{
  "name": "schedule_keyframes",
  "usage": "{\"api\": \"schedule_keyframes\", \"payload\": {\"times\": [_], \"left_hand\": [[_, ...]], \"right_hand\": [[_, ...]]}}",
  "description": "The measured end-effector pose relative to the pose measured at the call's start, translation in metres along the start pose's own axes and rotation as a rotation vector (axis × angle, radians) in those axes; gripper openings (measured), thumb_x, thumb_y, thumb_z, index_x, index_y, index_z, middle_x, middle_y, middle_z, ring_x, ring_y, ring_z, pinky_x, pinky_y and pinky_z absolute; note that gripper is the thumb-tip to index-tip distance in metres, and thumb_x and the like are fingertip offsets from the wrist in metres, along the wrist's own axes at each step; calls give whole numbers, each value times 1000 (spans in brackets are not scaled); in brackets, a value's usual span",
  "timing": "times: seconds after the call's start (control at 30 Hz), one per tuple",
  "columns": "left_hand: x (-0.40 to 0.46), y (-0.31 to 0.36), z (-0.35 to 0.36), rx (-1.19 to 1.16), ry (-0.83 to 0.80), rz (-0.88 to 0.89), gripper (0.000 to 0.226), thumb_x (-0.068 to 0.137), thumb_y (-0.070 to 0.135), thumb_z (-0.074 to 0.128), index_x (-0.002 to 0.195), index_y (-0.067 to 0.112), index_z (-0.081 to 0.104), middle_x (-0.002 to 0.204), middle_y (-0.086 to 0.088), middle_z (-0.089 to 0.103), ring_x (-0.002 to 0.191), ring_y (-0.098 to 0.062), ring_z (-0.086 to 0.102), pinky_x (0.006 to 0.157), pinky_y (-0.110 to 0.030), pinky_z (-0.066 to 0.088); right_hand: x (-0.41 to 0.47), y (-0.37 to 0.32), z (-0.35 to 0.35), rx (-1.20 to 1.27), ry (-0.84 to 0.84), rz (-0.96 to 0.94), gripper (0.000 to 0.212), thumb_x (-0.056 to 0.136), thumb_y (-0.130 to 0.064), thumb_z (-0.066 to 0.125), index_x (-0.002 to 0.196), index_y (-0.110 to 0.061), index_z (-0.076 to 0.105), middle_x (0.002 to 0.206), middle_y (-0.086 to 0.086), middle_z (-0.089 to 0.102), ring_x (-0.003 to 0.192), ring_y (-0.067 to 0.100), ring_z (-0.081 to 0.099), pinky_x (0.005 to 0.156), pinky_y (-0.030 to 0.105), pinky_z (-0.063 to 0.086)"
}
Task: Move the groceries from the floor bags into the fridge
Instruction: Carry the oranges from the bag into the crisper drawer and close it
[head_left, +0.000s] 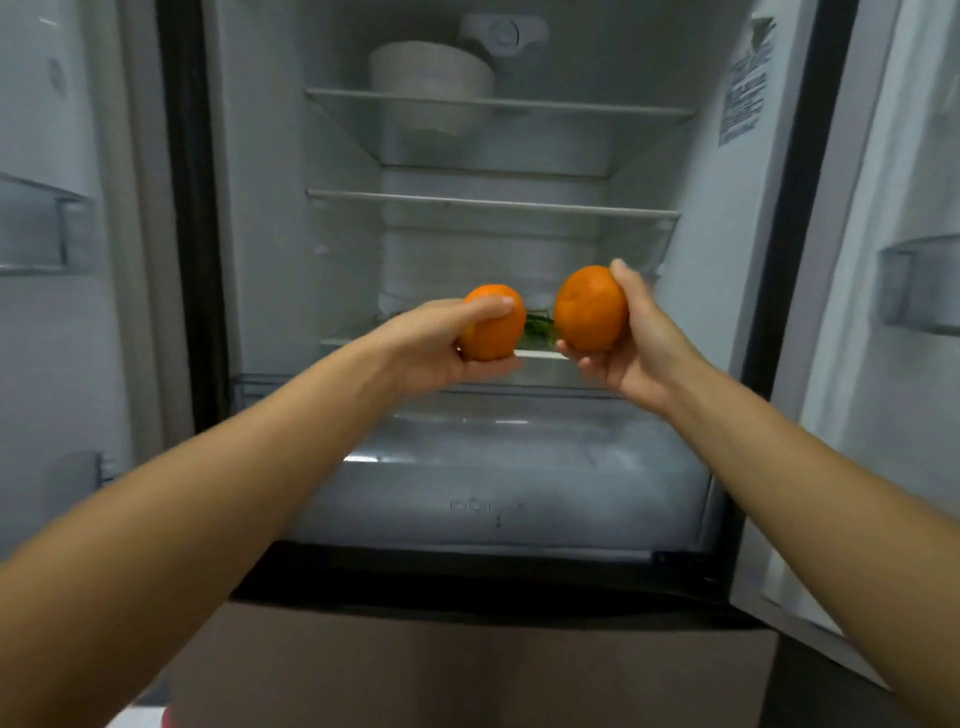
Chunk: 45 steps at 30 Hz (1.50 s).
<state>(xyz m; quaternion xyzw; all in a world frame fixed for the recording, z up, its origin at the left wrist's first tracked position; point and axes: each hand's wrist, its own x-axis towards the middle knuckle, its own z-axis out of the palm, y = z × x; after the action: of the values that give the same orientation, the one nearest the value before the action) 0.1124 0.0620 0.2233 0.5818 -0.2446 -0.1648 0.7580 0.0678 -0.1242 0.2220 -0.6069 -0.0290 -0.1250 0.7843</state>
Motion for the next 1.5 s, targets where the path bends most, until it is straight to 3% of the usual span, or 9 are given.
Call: {"api": "schedule_keyframes", "payload": {"times": [0.17, 0.37, 0.47, 0.57, 0.67, 0.8, 1.07, 1.27, 1.5], "left_hand": [[83, 11, -19, 1032, 31, 22, 44, 80, 27, 73, 115, 16, 48, 100, 0, 54, 85, -14, 59, 68, -31, 60], [165, -26, -45, 1729, -345, -337, 48, 77, 35, 75, 114, 18, 49, 105, -2, 52, 89, -21, 59, 59, -28, 54], [187, -65, -64, 1795, -566, -485, 51, 80, 29, 73, 124, 9, 54, 89, -1, 57, 70, -15, 57, 62, -27, 51], [204, -84, -84, 1876, -674, -397, 64, 77, 33, 75, 129, 11, 44, 115, -8, 56, 98, -28, 61, 90, -38, 52], [215, -97, -101, 1868, -667, -309, 67, 80, 30, 74, 134, 11, 38, 132, -11, 48, 117, -30, 53, 87, -30, 42], [222, -115, -123, 1752, -589, -268, 68, 80, 29, 72, 134, 14, 34, 133, -12, 41, 118, -28, 49, 85, -29, 39], [223, -117, -125, 1780, -555, -344, 79, 80, 40, 71, 140, 16, 26, 138, -13, 35, 121, -31, 47, 92, -34, 41], [217, -69, -102, 1909, -606, -388, 82, 86, 53, 58, 149, 19, 18, 151, -9, 28, 135, -30, 36, 108, -37, 33], [168, 10, -80, 1925, -407, -305, 41, 93, 41, 53, 121, 11, 58, 79, 1, 57, 75, -17, 56, 81, -36, 52]], "right_hand": [[78, -3, -4, -842, -28, -53, 40, 86, -31, 66, 119, -21, 46, 113, 3, 51, 94, 18, 59, 59, 30, 53], [169, 38, 1, -1449, -474, 438, 52, 81, -22, 74, 122, -19, 42, 119, 4, 49, 112, 27, 55, 75, 35, 58], [197, 80, -3, -1543, -655, 642, 40, 86, -16, 68, 115, -18, 42, 100, -3, 51, 105, 22, 55, 69, 30, 56], [214, 104, -8, -1620, -707, 610, 43, 84, -19, 70, 114, -21, 38, 108, -1, 46, 102, 21, 53, 68, 29, 54], [227, 112, -14, -1689, -691, 446, 47, 83, -27, 71, 116, -18, 39, 115, 2, 48, 92, 20, 58, 72, 34, 54], [227, 137, -26, -1773, -593, 270, 72, 83, -40, 68, 140, -21, 29, 136, 11, 42, 119, 28, 51, 100, 39, 44], [230, 132, -24, -1787, -623, 356, 93, 85, -54, 60, 151, -26, 2, 153, 10, 21, 136, 28, 35, 111, 37, 34], [228, 85, -6, -1883, -598, 289, 75, 93, -49, 50, 152, -21, 13, 157, 5, 21, 141, 23, 29, 113, 32, 28], [185, 33, 20, -1718, -558, 297, 38, 97, -32, 49, 130, -11, 51, 111, 6, 61, 96, 20, 65, 77, 32, 54]]}}
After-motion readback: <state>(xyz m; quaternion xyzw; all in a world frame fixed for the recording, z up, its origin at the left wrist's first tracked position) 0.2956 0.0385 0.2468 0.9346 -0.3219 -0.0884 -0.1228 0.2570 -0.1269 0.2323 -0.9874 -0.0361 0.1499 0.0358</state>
